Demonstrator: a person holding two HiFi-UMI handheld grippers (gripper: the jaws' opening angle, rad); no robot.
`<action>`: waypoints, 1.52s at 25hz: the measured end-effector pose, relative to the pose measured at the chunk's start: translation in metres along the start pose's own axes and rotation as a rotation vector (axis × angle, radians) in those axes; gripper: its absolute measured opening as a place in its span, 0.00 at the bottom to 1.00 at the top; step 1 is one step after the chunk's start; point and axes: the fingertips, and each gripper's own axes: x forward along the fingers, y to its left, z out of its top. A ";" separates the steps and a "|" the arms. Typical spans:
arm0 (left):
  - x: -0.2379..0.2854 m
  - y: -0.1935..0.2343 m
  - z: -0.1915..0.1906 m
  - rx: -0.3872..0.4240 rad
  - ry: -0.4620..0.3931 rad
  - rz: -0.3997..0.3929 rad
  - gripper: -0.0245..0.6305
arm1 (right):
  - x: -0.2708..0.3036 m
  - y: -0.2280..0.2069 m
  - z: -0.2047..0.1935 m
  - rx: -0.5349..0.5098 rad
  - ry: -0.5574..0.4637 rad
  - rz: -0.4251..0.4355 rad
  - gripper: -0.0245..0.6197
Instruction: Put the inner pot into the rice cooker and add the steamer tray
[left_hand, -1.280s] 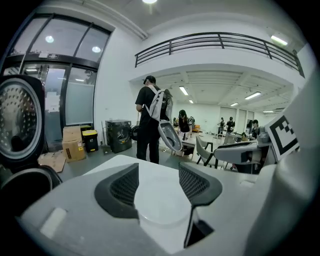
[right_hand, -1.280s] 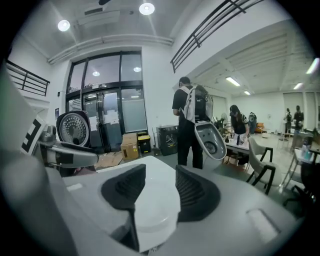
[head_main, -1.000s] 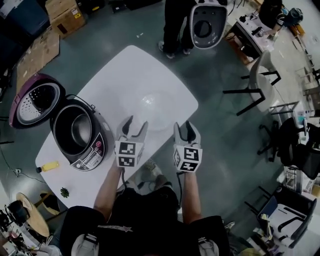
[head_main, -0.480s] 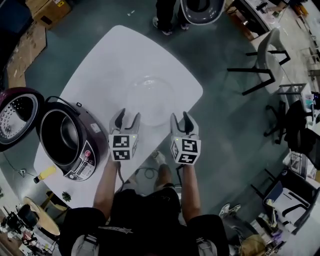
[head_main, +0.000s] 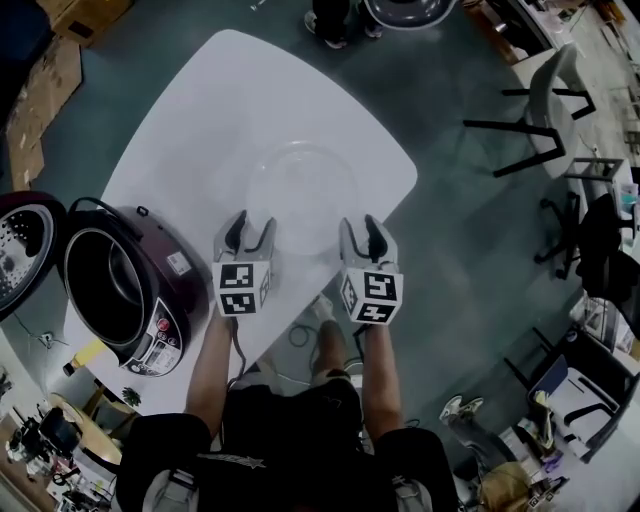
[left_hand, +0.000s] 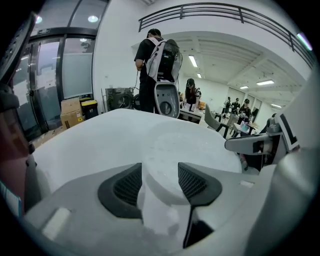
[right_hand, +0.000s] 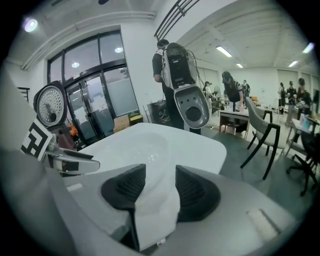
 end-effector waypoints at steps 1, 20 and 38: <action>0.002 0.000 0.000 -0.001 -0.002 0.000 0.39 | 0.002 0.000 0.000 -0.003 -0.001 0.003 0.33; 0.004 -0.001 0.005 0.033 -0.024 0.021 0.31 | 0.003 0.003 0.005 -0.061 -0.016 0.009 0.23; -0.067 -0.028 0.094 0.048 -0.179 0.014 0.29 | -0.072 0.007 0.102 -0.136 -0.164 -0.025 0.21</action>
